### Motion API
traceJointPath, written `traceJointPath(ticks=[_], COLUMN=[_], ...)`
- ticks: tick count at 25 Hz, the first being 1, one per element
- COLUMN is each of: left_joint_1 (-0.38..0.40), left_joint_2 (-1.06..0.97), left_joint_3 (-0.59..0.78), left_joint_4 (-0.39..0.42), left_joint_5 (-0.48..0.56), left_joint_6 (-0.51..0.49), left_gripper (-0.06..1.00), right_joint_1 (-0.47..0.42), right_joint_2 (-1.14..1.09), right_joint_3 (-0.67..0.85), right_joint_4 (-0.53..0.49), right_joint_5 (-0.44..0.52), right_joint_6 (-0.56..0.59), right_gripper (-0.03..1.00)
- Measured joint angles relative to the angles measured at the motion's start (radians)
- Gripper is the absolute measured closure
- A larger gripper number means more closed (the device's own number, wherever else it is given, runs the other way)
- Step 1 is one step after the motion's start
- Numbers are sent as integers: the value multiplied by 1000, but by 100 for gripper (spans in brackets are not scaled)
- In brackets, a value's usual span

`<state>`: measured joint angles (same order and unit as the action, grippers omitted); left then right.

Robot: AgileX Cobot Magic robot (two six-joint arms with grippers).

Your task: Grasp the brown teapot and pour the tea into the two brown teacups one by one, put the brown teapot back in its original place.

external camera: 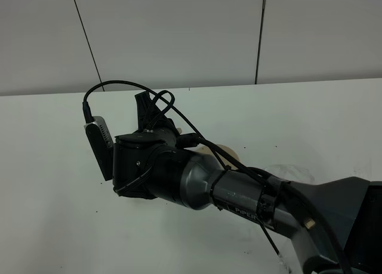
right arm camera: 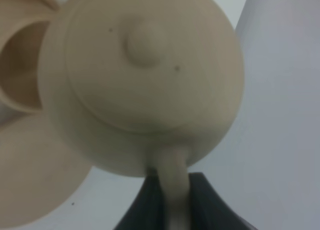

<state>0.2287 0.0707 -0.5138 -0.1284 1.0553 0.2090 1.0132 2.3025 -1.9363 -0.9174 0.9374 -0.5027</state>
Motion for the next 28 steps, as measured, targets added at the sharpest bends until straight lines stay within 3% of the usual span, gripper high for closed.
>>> traceJointPath(ticks=[28], left_joint_1=[0], left_joint_2=[0], left_joint_3=[0], left_joint_4=[0], left_joint_5=[0], left_joint_6=[0], left_gripper=[62], right_joint_1=[4], right_joint_2=[0], right_joint_3=[0], right_joint_4=[-26], right_joint_5=[13], right_joint_6=[6], right_gripper=[87])
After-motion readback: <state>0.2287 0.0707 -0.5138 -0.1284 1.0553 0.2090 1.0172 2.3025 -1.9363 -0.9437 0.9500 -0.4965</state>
